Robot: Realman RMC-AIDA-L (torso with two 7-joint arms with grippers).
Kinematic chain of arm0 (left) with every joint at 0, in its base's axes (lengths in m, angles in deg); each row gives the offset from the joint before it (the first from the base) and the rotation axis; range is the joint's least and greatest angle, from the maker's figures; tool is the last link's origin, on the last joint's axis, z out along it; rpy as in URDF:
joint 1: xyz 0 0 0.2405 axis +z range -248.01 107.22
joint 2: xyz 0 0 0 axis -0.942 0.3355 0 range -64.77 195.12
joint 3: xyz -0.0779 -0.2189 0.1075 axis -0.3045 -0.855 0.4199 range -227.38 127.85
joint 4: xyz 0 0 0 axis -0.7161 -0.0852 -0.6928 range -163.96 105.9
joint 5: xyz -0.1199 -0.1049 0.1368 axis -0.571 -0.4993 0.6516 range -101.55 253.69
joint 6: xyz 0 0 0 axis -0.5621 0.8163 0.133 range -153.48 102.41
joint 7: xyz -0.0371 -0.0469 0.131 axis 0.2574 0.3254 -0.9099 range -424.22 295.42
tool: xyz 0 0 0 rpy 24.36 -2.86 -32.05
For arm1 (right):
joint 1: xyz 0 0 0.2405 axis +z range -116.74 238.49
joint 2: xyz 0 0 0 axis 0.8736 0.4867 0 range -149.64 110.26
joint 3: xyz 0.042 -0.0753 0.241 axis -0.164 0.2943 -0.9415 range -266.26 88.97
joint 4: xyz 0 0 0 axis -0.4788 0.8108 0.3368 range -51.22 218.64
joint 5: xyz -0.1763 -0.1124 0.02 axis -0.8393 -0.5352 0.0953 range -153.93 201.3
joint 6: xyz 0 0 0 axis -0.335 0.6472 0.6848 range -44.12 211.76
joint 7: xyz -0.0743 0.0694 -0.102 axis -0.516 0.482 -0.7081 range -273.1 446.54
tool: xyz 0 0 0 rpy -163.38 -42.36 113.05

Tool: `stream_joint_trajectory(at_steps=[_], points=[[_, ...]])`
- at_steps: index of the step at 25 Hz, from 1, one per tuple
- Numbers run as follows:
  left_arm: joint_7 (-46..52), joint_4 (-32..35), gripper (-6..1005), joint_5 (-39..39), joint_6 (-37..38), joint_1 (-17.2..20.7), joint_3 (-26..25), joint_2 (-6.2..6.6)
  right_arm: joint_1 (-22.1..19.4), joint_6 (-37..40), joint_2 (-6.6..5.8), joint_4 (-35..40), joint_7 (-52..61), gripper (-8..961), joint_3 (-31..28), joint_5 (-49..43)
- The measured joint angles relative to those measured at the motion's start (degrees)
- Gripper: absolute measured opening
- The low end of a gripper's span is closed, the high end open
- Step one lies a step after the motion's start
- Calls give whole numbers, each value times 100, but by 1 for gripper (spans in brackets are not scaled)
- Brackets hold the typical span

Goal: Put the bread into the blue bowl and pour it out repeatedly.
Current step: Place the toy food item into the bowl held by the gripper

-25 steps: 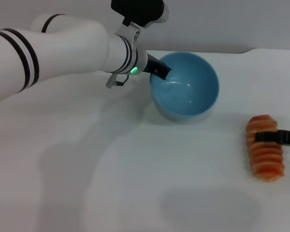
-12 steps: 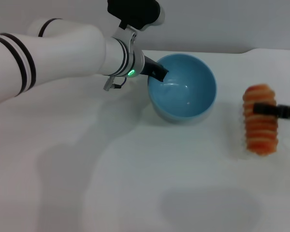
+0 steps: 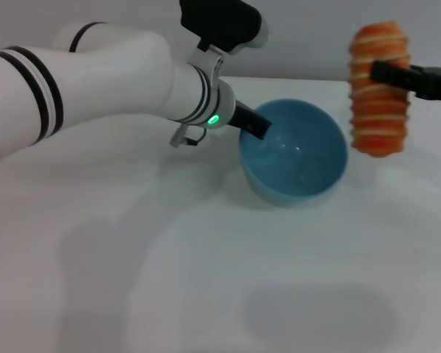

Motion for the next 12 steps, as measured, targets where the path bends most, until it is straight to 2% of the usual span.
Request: stream_joint_trajectory(at_steps=[6,12], points=[[2,61,-1,-301,13,13,174,0,453,-626,10,-1161,-510,254,389,18],[2,64,-2,-428,12,56,174,0,517,-977,26,-1464,-592,231,608,20]])
